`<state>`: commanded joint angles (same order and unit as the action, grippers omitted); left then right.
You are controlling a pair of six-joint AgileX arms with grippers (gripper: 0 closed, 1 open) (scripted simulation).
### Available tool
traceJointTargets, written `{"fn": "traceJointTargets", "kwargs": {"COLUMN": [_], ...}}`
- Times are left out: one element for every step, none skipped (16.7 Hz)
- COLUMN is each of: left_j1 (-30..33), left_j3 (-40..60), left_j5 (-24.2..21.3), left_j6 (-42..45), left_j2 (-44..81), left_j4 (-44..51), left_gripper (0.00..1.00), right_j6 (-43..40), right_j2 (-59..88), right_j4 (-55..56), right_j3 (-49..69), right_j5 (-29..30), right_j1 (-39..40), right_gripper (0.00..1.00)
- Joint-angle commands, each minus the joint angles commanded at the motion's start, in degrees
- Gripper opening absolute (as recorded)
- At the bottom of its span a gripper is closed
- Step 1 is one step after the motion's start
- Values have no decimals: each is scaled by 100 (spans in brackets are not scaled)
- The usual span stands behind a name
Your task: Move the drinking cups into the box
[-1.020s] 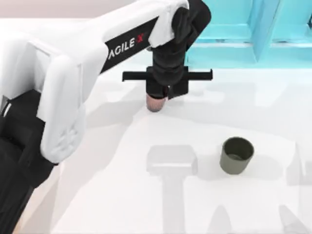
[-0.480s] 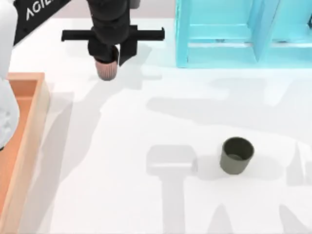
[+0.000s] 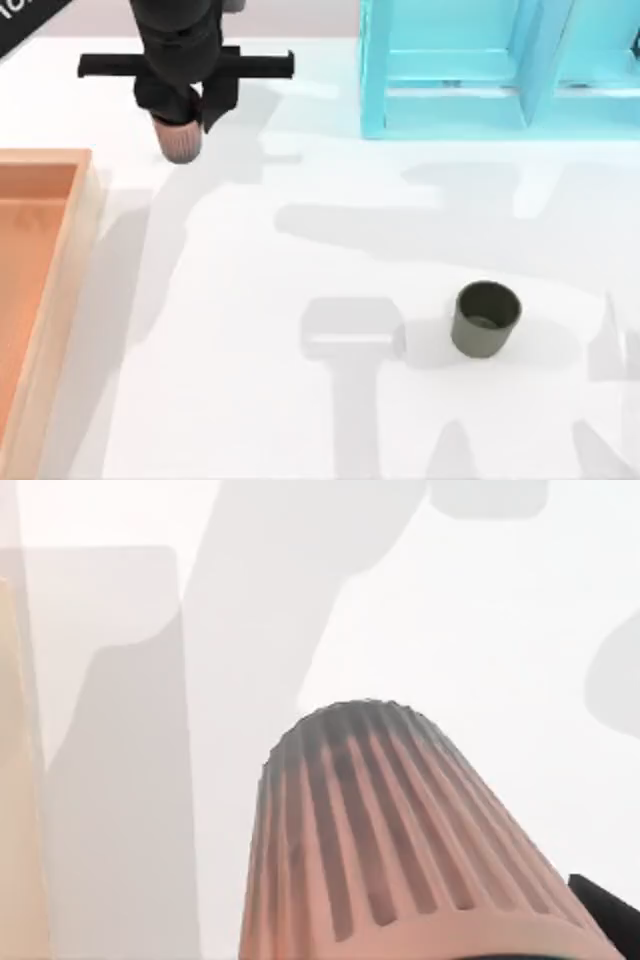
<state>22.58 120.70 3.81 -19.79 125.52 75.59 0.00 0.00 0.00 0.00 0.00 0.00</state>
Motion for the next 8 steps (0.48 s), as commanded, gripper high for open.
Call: {"fn": "traceJointTargets", "kwargs": {"left_j1": [-239,-515,-832,-1182,-1560,-1957,-2366,-2771], "left_j3": [-239,-520,-844,-1207,-1608,-2032,-2467,-2893], "left_j5": [-47,-102,-165,-232,-303,-376,-449,-522], "left_j6": [231,498,799,1127,1478,1845,2221,2595], "left_j2": [-227,-490,-790,-1119,-1475,-1851,-2239,-2626], "left_j4": [54,118,194,276,362,446,528,604], "left_gripper": [0,0,0,0,0,0,0,0], "right_j6": [0,0,0,0,0,0,0,0], "right_j2": [0,0,0,0,0,0,0,0], "right_j4": [0,0,0,0,0,0,0,0], "right_j3": [0,0,0,0,0,0,0,0], "right_j5": [0,0,0,0,0,0,0,0], "right_j1": [0,0,0,0,0,0,0,0], "right_gripper": [100,100,100,100,100,100,100,100]}}
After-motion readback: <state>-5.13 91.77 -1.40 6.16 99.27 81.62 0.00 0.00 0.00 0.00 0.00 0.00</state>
